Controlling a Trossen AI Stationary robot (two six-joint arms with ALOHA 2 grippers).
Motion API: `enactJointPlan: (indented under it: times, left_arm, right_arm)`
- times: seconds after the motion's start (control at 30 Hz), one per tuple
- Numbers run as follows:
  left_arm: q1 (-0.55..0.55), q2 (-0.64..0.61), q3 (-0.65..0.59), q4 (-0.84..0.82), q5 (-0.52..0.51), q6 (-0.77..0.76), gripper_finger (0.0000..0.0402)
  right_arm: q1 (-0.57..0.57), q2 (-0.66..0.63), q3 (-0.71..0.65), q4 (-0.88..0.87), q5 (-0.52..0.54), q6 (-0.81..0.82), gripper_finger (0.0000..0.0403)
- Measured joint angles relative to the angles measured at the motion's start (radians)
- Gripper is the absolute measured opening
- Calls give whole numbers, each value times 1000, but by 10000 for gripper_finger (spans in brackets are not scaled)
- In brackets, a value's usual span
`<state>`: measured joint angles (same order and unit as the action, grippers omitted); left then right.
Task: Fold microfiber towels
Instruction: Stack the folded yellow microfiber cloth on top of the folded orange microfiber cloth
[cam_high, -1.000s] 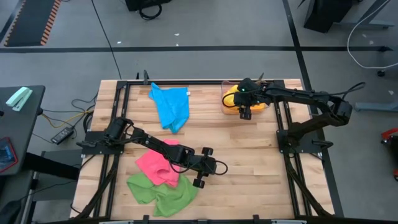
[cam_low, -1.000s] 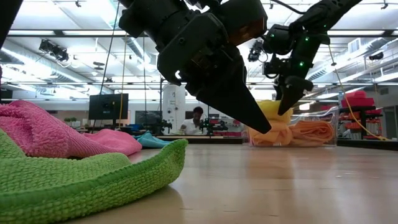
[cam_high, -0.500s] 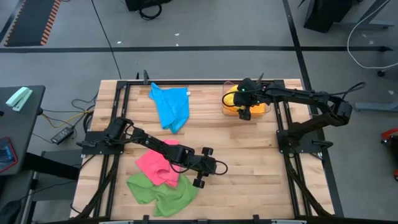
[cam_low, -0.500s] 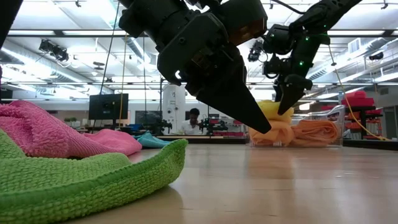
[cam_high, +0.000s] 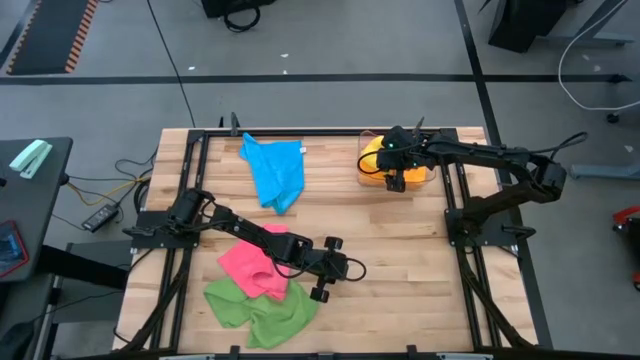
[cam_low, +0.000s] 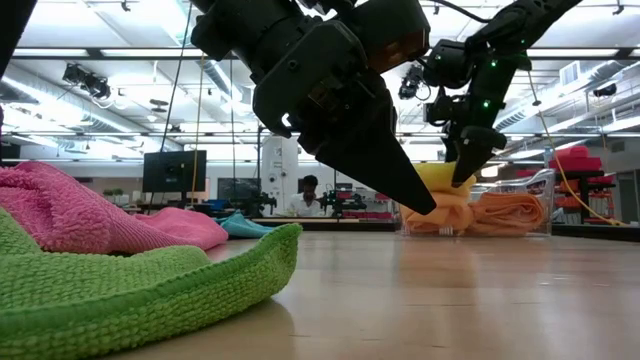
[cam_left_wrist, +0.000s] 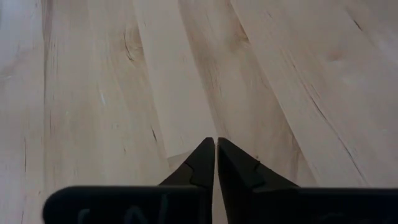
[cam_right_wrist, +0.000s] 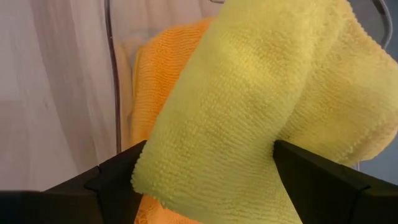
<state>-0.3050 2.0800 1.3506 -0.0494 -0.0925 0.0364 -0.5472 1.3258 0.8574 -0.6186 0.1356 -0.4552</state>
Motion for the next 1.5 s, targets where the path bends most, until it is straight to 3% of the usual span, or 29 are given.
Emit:
enactJointPlan:
  times: [0.47, 0.8, 1.23, 1.5]
  left_arm:
    - [0, 0, 0, 0, 0, 1, 11]
    - [-1, 0, 0, 0, 0, 1, 28]
    - [-1, 0, 0, 0, 0, 0, 16]
    - [-1, 0, 0, -1, 0, 0, 28]
  right_arm:
    - [0, 0, 52, -80, 13, 13, 344]
    - [21, -1, 87, -104, 5, 46, 344]
    - [34, -1, 89, -202, 2, 90, 344]
    - [34, -1, 180, -293, 2, 132, 344]
